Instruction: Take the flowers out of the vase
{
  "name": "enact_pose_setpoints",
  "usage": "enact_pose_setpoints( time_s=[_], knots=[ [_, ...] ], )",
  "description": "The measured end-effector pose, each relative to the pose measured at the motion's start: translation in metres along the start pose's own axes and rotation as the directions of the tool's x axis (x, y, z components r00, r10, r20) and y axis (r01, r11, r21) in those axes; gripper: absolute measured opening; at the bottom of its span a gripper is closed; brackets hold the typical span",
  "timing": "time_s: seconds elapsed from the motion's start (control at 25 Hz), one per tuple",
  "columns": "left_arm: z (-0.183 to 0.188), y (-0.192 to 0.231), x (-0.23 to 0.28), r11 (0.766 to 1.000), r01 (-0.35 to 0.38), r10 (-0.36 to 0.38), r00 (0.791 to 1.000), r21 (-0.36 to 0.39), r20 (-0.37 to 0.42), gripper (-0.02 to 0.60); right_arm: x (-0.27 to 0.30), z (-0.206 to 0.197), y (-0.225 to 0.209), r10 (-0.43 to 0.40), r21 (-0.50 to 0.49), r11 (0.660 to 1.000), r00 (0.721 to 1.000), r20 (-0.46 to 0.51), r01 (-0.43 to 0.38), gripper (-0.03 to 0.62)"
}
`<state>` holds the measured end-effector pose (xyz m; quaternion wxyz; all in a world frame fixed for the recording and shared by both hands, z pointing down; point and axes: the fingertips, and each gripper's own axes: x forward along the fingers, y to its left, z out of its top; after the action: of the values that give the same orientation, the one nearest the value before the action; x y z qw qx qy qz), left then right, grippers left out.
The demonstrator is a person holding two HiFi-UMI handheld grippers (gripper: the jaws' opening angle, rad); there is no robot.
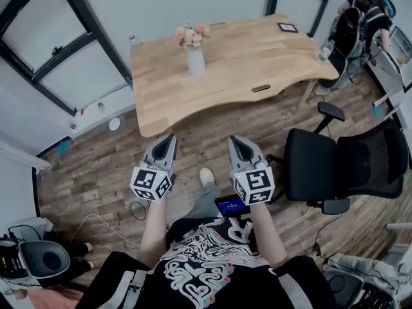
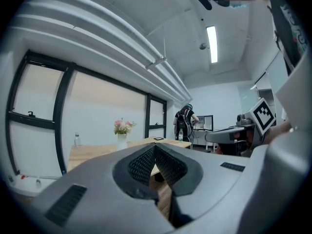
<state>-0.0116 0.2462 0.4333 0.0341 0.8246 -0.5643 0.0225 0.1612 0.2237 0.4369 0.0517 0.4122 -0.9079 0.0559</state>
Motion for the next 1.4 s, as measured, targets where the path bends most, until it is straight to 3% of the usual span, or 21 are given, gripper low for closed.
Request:
enact_pose_setpoints(
  time_s=[0.12,0.28,0.64,0.84,1.04,1.4],
  knots=[
    [-0.002,0.018,0.027,1.0,-0.005,0.005,1.0,0.009,0.01,0.002,0.027,0.005,-0.019,-0.016,0.046,0.999,1.0,0.024,0.015,0.006],
    [0.01,0.053,0.065,1.0,0.002,0.0,0.997,-0.026,0.071,0.002,0.073,0.01,-0.043,-0.051,-0.036,0.998,0.999,0.008,0.052,0.006],
    [0.023,0.125,0.169,0.998,0.035,-0.037,0.998,0.051,0.05,0.002,0.187,0.033,-0.087,-0.044,-0.034,0.998,0.999,0.002,0.044,0.006],
    [0.027,0.165,0.207,0.998,0.059,-0.058,0.994,-0.01,0.092,0.002,0.238,0.036,-0.106,-0.061,-0.018,0.998,0.998,0.007,0.062,0.006],
    [0.022,0.18,0.232,0.994,0.101,-0.103,0.992,0.031,0.068,0.002,0.268,0.038,-0.113,-0.06,0.016,0.998,0.998,0.028,0.06,0.006],
    [0.024,0.201,0.254,0.996,0.088,-0.089,0.993,0.021,0.071,0.002,0.283,0.045,-0.13,-0.097,0.099,0.991,0.993,0.063,0.09,0.006]
  ],
)
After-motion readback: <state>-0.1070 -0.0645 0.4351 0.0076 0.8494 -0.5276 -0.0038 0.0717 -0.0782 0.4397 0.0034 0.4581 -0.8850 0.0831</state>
